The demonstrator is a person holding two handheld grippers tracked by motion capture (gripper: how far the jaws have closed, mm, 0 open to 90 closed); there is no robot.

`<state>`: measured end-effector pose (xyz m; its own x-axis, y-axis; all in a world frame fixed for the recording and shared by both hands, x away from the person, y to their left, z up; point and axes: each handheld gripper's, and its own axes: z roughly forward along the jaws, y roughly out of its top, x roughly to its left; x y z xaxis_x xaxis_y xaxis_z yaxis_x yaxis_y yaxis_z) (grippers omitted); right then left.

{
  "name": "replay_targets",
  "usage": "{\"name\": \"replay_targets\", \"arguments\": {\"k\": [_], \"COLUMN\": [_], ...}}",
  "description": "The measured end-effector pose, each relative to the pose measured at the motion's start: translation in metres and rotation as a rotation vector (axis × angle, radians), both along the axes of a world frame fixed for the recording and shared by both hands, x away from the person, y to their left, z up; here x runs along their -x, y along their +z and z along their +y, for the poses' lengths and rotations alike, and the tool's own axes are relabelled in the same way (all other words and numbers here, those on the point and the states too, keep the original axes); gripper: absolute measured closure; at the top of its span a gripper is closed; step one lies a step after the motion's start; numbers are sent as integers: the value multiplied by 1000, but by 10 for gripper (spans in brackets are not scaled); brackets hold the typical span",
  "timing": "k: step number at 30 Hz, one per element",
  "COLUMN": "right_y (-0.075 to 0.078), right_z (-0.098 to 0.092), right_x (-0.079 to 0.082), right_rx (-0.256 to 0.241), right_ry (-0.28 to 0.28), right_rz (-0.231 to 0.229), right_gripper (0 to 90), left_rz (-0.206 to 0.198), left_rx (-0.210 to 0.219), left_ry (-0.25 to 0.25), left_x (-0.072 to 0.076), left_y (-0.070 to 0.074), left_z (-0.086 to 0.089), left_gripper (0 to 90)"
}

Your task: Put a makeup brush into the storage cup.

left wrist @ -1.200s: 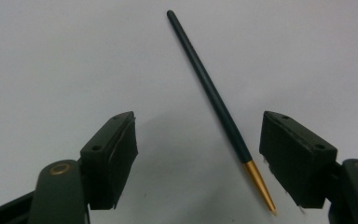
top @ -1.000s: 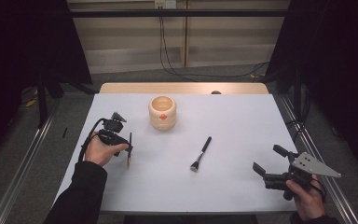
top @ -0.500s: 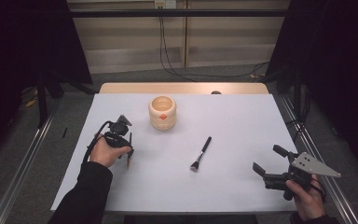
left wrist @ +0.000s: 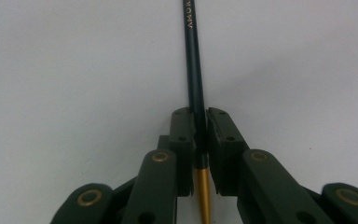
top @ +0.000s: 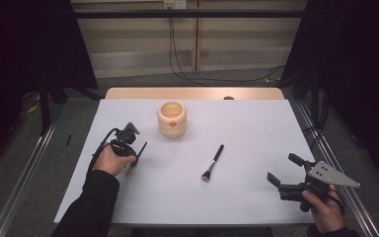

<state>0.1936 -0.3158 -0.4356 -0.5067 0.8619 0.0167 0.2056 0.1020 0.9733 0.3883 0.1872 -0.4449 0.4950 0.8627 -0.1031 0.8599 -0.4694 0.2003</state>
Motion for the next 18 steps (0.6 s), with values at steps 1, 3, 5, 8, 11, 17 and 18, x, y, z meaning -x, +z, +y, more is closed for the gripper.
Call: {"name": "replay_targets", "arguments": {"k": [1,3,5,8,11,17,18], "right_y": [0,0,0,0,0,-1,-1], "right_z": [0,0,1,0,0,0,1], "right_x": [0,1,1,0,1,0,0], "right_rx": [-7,-5,-4,0,0,1,0], "right_ry": [-4,0,5,1,4,1,2], "right_rz": [-1,2,2,2,3,7,11], "right_gripper": [11,11,11,11,11,11,11], "left_rz": [-6,-9,-4,-4,-2,-9,-19], "left_rx": [-1,-2,-13,-29,-7,-5,4], "left_ry": [-6,-6,-21,-33,-19,-62,-59], "left_x": [0,0,-1,-2,-2,-1,0], "left_y": [-1,-1,-1,-1,-2,-1,-1], "left_z": [0,0,0,-3,0,2,2], "left_gripper": [823,827,830,833,834,836,837]}}
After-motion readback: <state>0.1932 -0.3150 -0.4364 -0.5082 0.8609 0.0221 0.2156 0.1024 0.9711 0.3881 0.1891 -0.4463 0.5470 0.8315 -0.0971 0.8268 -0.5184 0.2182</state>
